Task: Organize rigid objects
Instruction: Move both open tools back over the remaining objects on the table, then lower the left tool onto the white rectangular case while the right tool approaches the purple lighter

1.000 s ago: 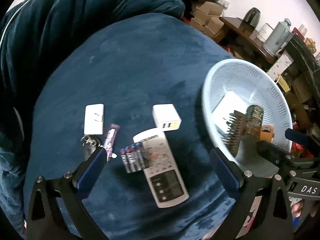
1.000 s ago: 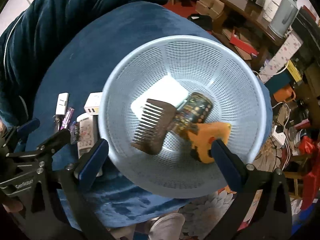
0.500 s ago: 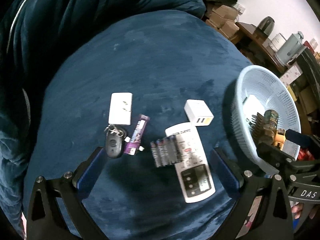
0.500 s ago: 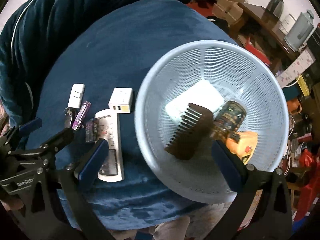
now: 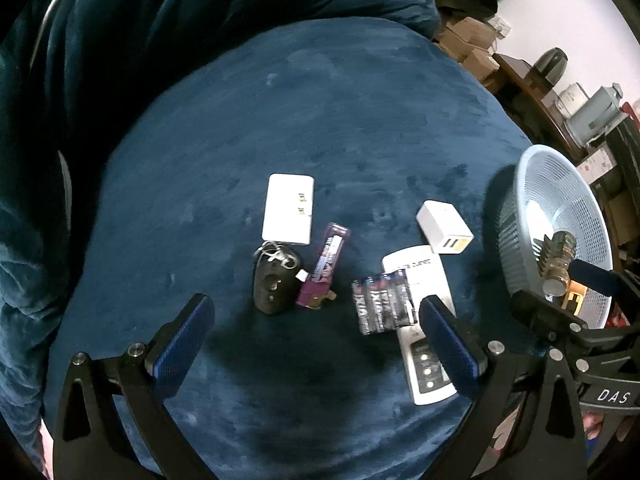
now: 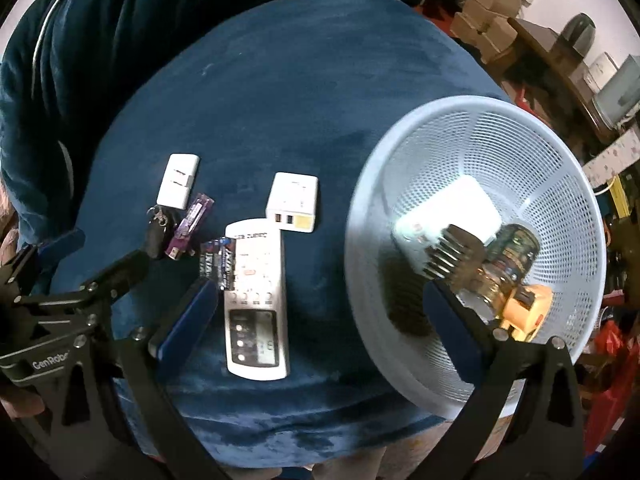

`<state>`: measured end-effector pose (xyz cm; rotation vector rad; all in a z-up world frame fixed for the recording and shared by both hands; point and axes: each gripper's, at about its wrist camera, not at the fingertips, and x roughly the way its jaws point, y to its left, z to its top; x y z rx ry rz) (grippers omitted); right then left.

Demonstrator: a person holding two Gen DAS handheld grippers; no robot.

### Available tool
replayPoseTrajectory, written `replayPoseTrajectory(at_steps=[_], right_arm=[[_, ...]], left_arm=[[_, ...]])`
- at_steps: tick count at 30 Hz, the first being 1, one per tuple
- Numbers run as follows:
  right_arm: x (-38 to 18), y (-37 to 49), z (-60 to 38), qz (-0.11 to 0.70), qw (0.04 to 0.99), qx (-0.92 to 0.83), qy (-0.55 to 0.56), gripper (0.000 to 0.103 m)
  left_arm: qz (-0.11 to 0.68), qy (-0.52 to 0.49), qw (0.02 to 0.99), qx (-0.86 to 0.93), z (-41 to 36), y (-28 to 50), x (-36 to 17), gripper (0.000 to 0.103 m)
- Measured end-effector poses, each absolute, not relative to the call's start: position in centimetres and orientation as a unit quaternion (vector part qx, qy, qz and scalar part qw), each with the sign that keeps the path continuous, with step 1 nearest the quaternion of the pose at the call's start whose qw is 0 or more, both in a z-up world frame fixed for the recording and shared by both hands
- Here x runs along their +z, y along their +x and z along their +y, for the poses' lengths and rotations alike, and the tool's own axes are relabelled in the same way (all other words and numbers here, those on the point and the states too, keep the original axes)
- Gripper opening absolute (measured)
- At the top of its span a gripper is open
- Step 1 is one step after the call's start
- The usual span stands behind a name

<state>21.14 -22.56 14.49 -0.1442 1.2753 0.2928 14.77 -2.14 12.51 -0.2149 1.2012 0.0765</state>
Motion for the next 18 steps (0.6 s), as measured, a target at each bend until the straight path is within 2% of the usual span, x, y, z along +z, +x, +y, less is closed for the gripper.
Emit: replayPoseTrajectory(at_steps=[18], right_arm=[[13.8, 21.8, -21.1, 0.593, 0.789, 0.150, -0.062, 0.103]], left_arm=[[0.569, -0.132, 0.811, 0.044, 1.7, 16.3, 8.7, 0.101]])
